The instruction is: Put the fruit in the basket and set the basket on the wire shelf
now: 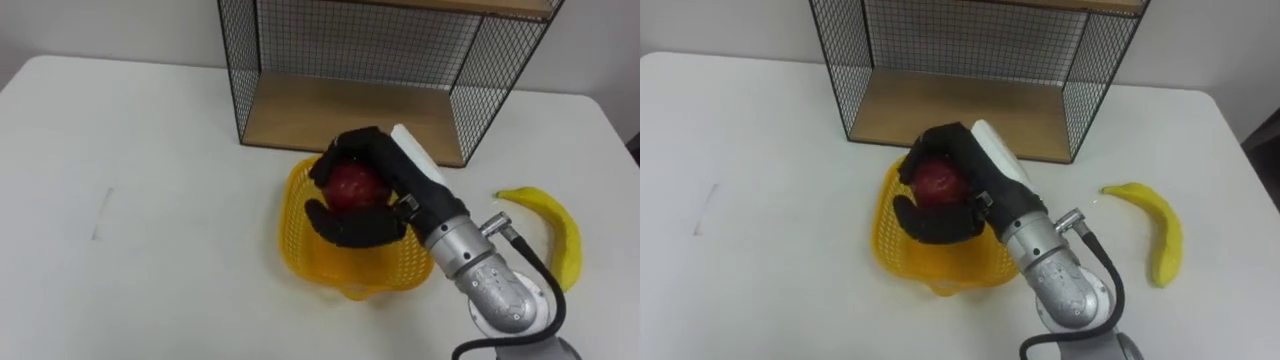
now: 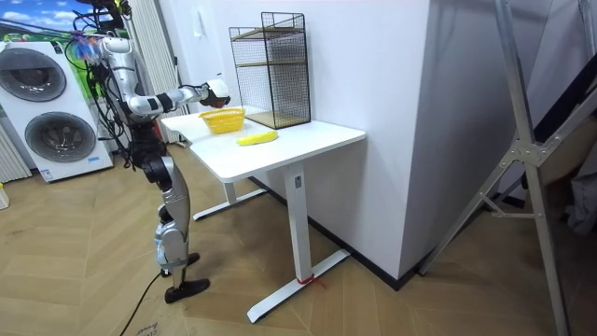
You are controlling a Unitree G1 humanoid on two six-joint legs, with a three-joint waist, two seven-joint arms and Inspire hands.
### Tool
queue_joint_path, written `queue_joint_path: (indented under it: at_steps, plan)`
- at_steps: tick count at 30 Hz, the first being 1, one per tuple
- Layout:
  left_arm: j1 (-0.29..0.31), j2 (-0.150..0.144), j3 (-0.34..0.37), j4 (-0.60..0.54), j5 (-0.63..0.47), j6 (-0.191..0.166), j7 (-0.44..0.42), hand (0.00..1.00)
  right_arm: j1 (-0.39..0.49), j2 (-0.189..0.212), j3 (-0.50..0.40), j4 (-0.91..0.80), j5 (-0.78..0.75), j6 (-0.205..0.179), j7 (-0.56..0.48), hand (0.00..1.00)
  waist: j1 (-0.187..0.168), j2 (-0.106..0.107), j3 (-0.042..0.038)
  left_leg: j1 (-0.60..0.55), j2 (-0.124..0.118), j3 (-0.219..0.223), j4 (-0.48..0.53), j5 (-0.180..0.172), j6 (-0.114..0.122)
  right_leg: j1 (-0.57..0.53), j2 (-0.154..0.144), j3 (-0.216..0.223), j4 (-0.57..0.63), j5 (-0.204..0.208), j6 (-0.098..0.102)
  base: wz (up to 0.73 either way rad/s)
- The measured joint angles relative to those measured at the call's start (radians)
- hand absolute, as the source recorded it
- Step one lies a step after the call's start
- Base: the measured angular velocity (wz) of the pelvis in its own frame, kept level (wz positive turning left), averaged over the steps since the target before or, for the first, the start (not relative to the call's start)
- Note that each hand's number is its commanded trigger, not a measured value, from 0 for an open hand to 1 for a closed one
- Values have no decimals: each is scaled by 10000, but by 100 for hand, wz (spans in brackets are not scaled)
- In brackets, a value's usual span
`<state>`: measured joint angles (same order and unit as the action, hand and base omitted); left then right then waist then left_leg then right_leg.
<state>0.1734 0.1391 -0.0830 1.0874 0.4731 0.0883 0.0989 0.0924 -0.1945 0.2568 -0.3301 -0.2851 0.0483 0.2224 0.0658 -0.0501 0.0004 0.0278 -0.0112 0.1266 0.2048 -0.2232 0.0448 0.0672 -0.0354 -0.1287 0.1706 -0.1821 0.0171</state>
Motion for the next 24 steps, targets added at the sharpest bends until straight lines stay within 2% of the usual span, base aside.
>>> queue_joint_path:
  at_steps: [8, 24]
  plan:
    - [-23, 0, -5, -21, 0, 67, -12, 0, 3, 6, -1, 4, 0, 177, 213, 0, -6, 20, 11, -4, 0, -2, -2, 0, 0, 0, 2, -2, 5, 6, -9, 0]
    - [-29, -6, -101, -12, -52, 63, 90, 0, 3, 0, -38, 4, -16, 174, 34, 0, -67, 89, 47, 15, -1, 16, -7, 1, 1, 8, 6, 40, 0, 6, -9, 0]
